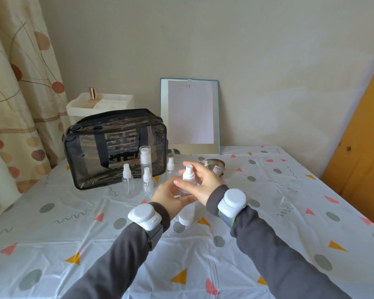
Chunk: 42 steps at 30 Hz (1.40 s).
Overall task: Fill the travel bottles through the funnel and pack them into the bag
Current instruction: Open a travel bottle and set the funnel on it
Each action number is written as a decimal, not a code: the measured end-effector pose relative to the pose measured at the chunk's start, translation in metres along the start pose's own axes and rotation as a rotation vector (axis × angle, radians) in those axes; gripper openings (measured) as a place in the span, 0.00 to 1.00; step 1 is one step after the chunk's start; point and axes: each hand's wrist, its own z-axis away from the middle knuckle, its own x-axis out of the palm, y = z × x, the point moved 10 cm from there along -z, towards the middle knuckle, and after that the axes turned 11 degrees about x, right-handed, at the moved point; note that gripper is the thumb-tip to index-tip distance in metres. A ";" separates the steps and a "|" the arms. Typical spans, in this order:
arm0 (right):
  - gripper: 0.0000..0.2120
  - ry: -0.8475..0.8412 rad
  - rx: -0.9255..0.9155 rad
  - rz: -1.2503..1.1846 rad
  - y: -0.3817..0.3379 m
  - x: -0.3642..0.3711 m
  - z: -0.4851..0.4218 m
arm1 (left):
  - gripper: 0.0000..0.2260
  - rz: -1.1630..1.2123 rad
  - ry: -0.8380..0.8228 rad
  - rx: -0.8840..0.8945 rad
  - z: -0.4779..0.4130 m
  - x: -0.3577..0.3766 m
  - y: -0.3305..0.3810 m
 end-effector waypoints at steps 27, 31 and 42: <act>0.16 0.135 -0.060 -0.054 -0.002 -0.021 0.005 | 0.16 0.033 0.001 -0.033 0.003 -0.001 -0.004; 0.14 0.089 -0.089 -0.038 -0.002 -0.017 0.010 | 0.16 0.033 0.004 -0.043 0.003 0.000 -0.004; 0.17 0.128 -0.016 0.145 -0.005 -0.003 0.010 | 0.17 -0.036 0.030 -0.015 0.004 -0.003 0.001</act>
